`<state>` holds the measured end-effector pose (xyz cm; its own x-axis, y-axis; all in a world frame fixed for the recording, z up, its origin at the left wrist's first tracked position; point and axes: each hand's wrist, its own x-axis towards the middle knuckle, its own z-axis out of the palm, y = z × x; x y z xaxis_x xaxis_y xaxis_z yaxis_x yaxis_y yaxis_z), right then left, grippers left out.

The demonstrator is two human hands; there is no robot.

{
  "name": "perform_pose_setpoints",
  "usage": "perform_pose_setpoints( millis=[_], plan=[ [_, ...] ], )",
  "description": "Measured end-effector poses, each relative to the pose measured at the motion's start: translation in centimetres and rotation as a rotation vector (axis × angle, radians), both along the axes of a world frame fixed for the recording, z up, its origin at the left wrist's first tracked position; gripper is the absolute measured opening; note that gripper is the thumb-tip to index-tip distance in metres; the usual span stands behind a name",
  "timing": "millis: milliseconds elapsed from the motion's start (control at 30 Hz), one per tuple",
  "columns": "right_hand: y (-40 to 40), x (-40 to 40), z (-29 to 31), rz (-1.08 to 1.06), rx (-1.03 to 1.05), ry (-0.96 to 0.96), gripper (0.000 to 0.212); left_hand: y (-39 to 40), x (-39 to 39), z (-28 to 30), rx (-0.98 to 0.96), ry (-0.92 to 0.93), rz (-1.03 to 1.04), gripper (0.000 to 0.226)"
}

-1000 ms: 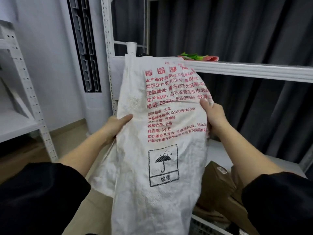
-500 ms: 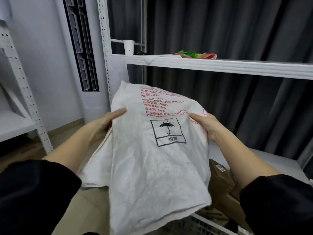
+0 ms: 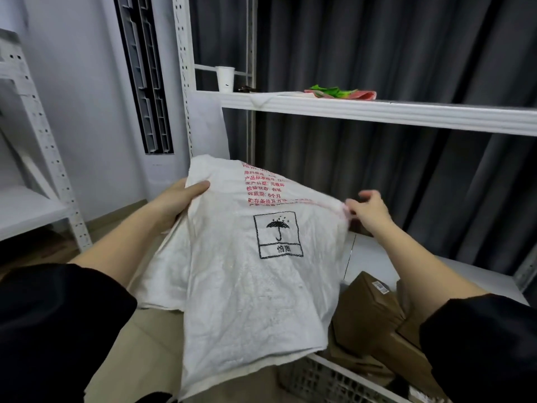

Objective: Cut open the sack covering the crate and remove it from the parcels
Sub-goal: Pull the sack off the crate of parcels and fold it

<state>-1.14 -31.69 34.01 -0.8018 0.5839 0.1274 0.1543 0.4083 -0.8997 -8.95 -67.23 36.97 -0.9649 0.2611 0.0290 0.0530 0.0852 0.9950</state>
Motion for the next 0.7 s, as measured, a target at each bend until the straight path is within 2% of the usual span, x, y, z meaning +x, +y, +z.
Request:
perform_pose_setpoints(
  millis=[33, 100, 167, 267, 367, 500, 633, 700],
  plan=[
    [-0.4, -0.1, 0.5, 0.05, 0.139, 0.009, 0.066, 0.4, 0.0, 0.5, -0.034, 0.039, -0.006, 0.02],
    [-2.3, -0.2, 1.7, 0.344, 0.378, 0.031, 0.089, 1.6, 0.4, 1.4, -0.116, 0.121, -0.054, 0.014],
    [-5.2, -0.4, 2.7, 0.57, 0.643, -0.005, 0.105, 3.0, 1.1, 2.2, -0.186, 0.206, -0.129, 0.019],
    [-8.2, -1.1, 2.1, 0.636, 0.839, 0.002, 0.125, 4.7, 2.0, 3.1, -0.241, 0.285, -0.215, 0.012],
    [-8.5, -1.6, 0.7, 0.61, 0.806, -0.007, 0.134, 5.2, 2.3, 3.9, -0.245, 0.242, -0.293, 0.012],
    [-9.1, -0.6, 1.0, 0.646, 0.66, 0.001, 0.127, 5.7, 3.3, 4.9, -0.162, 0.109, -0.353, 0.016],
    [-9.5, -0.8, 0.0, 0.703, 0.36, -0.009, 0.102, 6.9, 4.6, 5.5, -0.15, 0.089, -0.361, 0.016],
    [-9.7, -1.0, -0.9, 0.645, 0.262, 0.059, 0.077, 7.5, 5.2, 5.8, -0.105, 0.084, -0.321, 0.019]
  ],
)
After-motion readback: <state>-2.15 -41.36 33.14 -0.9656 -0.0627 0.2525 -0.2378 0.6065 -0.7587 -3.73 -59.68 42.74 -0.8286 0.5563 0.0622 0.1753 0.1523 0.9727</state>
